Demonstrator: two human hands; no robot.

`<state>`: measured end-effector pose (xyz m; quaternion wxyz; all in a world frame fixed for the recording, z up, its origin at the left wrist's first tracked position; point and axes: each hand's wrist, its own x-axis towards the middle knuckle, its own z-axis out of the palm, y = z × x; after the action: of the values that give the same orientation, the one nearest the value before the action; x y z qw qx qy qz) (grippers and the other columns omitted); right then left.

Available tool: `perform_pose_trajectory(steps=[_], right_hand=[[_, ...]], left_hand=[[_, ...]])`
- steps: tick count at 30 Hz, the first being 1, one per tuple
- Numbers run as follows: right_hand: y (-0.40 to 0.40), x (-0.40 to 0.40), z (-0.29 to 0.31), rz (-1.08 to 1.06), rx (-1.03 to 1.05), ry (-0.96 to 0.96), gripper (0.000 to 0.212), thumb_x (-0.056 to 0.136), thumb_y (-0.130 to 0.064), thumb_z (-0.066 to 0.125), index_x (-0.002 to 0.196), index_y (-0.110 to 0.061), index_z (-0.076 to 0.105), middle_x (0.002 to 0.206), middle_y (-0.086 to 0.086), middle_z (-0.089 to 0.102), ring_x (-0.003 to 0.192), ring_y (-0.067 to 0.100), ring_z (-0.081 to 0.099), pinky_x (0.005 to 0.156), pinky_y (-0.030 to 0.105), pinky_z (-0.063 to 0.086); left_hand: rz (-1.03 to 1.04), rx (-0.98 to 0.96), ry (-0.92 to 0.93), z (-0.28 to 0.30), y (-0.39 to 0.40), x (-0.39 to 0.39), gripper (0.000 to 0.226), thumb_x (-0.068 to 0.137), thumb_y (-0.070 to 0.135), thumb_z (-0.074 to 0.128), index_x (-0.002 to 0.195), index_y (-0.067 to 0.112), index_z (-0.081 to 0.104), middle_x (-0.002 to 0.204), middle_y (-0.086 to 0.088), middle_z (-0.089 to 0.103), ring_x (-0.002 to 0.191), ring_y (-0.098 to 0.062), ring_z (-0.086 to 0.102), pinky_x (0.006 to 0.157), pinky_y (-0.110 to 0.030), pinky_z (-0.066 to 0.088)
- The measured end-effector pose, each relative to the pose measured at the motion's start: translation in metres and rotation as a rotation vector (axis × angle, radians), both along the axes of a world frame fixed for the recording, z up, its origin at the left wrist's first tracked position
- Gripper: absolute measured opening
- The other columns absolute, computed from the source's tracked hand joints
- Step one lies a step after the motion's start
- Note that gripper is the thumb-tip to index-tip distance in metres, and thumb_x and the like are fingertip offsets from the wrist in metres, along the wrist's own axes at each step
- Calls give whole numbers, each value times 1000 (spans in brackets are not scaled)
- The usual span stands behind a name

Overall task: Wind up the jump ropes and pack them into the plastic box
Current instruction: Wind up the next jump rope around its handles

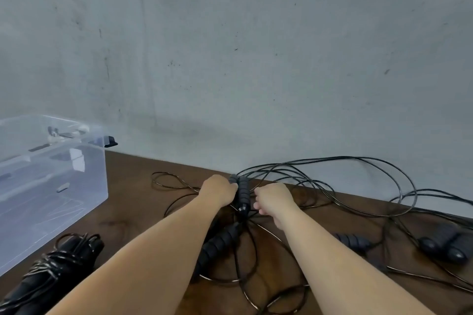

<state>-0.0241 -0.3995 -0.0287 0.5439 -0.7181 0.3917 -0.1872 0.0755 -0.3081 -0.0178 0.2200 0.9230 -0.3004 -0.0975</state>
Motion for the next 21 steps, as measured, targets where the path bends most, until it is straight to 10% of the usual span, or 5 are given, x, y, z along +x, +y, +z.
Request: perform_pose_trajectory(steps=[6, 13, 21], right_hand=[[-2, 16, -14, -13, 177, 74, 12, 90, -15, 64, 94, -4, 65, 69, 9, 50, 48, 14, 31, 44, 23, 25], [10, 11, 10, -7, 470, -183, 3, 89, -4, 66, 89, -3, 63, 72, 9, 62, 42, 5, 42, 37, 15, 32], [44, -26, 57, 15, 158, -269, 4, 88, -9, 69, 87, -4, 69, 63, 4, 58, 51, 11, 47, 45, 16, 39]], left_hand=[[-19, 3, 200, -5, -10, 11, 37, 103, 22, 39, 114, -4, 63, 120, -19, 64, 111, -32, 60, 87, -33, 46], [37, -431, 613, 26, 2, 9, 21, 97, 11, 41, 83, 3, 53, 47, -5, 57, 44, -20, 47, 49, -25, 36], [-280, -318, 543, 68, 34, -6, 51, 80, 56, 69, 88, 6, 65, 50, 0, 50, 37, -12, 39, 39, -18, 28]])
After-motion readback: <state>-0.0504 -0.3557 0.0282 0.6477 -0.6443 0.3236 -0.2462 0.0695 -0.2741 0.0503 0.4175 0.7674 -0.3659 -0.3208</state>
